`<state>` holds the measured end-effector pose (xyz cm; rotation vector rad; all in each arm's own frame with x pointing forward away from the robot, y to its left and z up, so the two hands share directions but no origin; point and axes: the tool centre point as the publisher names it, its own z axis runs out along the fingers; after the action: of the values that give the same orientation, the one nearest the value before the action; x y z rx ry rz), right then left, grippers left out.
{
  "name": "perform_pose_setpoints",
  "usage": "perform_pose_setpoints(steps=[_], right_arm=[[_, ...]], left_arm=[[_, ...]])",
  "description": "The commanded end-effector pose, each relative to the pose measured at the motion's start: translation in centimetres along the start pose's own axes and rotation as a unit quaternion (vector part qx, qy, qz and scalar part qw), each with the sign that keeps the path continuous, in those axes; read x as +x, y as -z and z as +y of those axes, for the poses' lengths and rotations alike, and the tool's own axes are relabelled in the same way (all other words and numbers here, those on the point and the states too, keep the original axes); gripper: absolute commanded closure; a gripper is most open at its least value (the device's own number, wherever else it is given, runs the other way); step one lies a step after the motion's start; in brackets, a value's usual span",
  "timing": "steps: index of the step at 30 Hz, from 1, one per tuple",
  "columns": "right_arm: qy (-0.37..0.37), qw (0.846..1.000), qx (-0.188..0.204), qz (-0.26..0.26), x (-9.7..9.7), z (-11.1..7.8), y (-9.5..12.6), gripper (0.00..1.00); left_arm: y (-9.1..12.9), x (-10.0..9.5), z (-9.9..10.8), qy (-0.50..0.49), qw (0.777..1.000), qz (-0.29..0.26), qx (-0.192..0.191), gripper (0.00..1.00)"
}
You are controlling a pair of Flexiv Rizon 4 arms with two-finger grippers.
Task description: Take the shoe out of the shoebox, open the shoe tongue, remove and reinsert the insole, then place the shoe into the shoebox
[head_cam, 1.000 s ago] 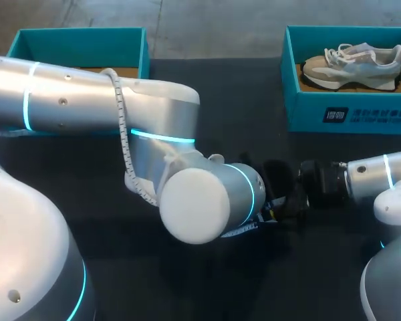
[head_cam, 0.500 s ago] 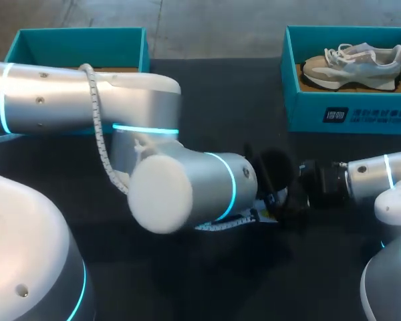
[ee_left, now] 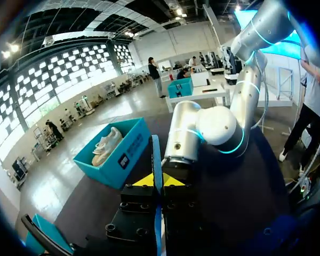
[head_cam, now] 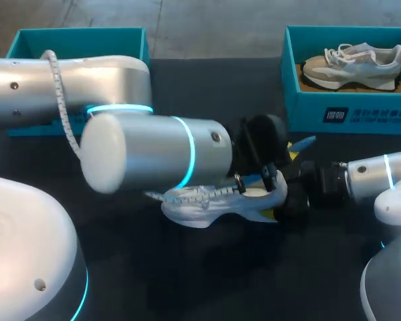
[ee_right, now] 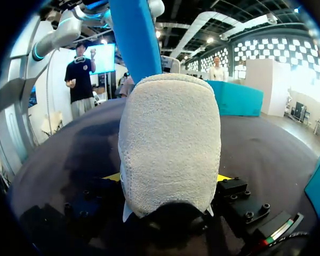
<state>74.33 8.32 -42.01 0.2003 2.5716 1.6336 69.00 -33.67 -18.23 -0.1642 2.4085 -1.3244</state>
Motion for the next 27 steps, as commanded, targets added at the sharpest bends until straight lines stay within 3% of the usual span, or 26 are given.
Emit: perform_pose_setpoints(steps=[1,13,19,27], right_arm=[[0.000,1.000,0.002,-0.001,0.1,0.1,-0.1,1.00],[0.000,1.000,0.002,-0.001,0.1,0.1,-0.1,1.00],[0.000,1.000,0.002,-0.001,0.1,0.1,-0.1,1.00],[0.000,1.000,0.002,-0.001,0.1,0.1,-0.1,1.00]], left_arm=[[0.8,-1.6,-1.0,0.010,0.997,0.070,0.021,1.00],[3.2,-3.1,-6.7,0.026,0.989,0.101,0.102,1.00],[3.6,-3.5,-7.9,0.025,0.989,0.100,0.108,1.00],[3.4,-4.7,-8.0,0.041,0.990,0.103,0.087,1.00]])
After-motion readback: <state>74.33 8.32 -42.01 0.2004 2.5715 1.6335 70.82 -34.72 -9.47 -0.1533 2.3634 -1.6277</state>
